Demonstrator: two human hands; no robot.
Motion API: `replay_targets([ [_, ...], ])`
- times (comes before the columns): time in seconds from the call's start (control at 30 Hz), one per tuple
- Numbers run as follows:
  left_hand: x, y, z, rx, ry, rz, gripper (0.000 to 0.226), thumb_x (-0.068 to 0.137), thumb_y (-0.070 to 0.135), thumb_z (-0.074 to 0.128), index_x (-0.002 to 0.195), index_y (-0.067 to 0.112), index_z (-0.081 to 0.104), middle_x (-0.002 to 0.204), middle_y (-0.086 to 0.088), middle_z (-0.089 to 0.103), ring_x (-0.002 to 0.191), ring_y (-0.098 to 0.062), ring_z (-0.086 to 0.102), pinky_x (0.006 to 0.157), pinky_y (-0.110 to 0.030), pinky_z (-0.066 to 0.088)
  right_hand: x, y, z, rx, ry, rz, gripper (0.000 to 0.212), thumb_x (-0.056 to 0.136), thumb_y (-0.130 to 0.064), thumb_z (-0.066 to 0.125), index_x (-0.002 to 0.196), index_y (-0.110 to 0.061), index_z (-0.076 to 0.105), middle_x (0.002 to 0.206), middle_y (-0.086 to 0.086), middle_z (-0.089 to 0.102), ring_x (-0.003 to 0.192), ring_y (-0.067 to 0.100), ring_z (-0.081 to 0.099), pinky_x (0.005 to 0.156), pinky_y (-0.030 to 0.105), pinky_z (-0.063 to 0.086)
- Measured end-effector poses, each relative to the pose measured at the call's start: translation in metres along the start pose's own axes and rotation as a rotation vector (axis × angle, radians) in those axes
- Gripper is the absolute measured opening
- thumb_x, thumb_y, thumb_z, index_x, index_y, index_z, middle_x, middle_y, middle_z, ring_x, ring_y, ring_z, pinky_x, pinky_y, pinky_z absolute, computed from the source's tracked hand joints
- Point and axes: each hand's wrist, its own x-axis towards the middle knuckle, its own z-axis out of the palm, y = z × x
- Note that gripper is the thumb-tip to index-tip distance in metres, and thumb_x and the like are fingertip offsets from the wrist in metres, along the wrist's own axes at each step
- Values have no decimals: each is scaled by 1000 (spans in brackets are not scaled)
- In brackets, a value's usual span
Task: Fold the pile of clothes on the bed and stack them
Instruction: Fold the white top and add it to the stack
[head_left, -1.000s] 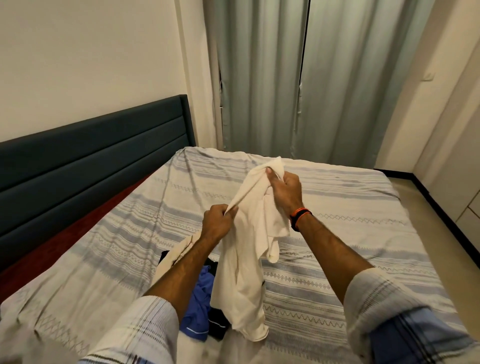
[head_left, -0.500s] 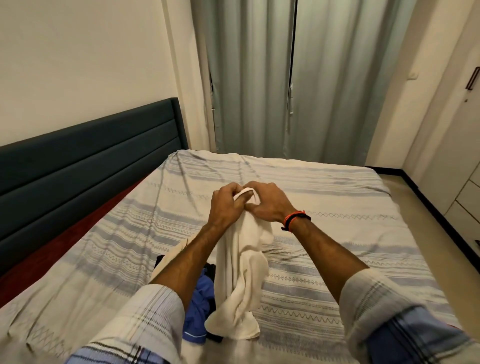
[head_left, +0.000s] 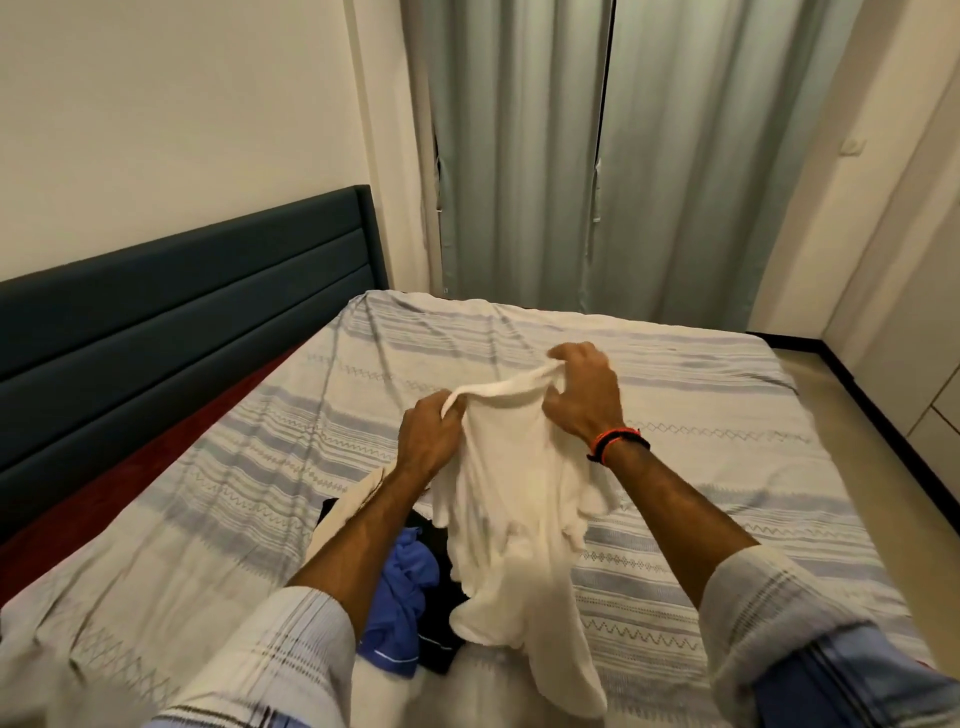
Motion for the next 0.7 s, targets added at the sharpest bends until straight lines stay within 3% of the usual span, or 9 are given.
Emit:
replay_targets([
  [0.1, 9, 21, -1, -74, -36, 152, 40, 92, 49, 48, 89, 14, 69, 85, 1, 71, 85, -21, 65, 78, -37, 50, -5, -17, 9, 117, -278, -276, 64, 72, -14, 74, 132, -16, 54, 128, 4, 60, 119, 23, 53, 103, 32, 39],
  [0.17, 10, 30, 4, -103, -81, 213, 42, 89, 56, 49, 95, 22, 73, 89, 7, 73, 86, -11, 66, 78, -30, 51, -3, -30, 16, 175, -357, -304, 53, 76, -20, 75, 127, -18, 58, 110, 1, 69, 99, 18, 61, 90, 32, 49],
  [0.23, 10, 32, 6, -120, -70, 229, 42, 84, 61, 54, 87, 23, 72, 81, 8, 72, 76, -4, 63, 70, -26, 48, 2, -33, 16, 146, -328, -273, 34, 79, -21, 71, 113, -19, 66, 92, -2, 71, 81, 15, 60, 77, 34, 53],
  [0.3, 9, 25, 2, -112, -82, 157, 42, 78, 61, 67, 83, 20, 67, 75, 5, 68, 68, -5, 58, 63, -27, 45, 5, -29, 15, 170, -263, -263, 23, 79, -14, 69, 101, -19, 73, 89, -3, 72, 78, 11, 59, 75, 28, 51],
  [0.4, 8, 2, -4, 12, -220, 106, 37, 75, 54, 76, 85, 19, 67, 77, 5, 67, 71, -11, 61, 65, -27, 46, 5, -28, 12, 317, -78, -240, 11, 79, -9, 70, 85, -16, 76, 82, -5, 73, 72, 5, 58, 67, 14, 42],
  [0.47, 5, -13, -6, 97, -252, 40, 35, 78, 52, 75, 91, 20, 70, 84, 2, 71, 78, -16, 65, 68, -30, 49, 6, -25, 11, 389, 54, -169, 7, 81, -10, 71, 82, -16, 75, 81, -8, 70, 73, 4, 57, 65, 12, 39],
  [0.6, 5, -17, -16, 176, -84, -31, 22, 87, 43, 68, 88, 21, 73, 79, -2, 69, 81, -24, 65, 66, -32, 50, 6, -9, 12, 320, 181, 11, 8, 79, -13, 66, 82, -19, 71, 84, -8, 70, 80, 13, 61, 70, 29, 49],
  [0.7, 8, -4, -21, 99, 72, -8, 25, 89, 29, 65, 64, 26, 63, 60, 6, 59, 72, -24, 63, 55, -27, 38, 3, -3, 14, 145, 74, 89, 14, 72, -12, 65, 82, -20, 70, 85, -4, 70, 81, 20, 62, 70, 33, 52],
])
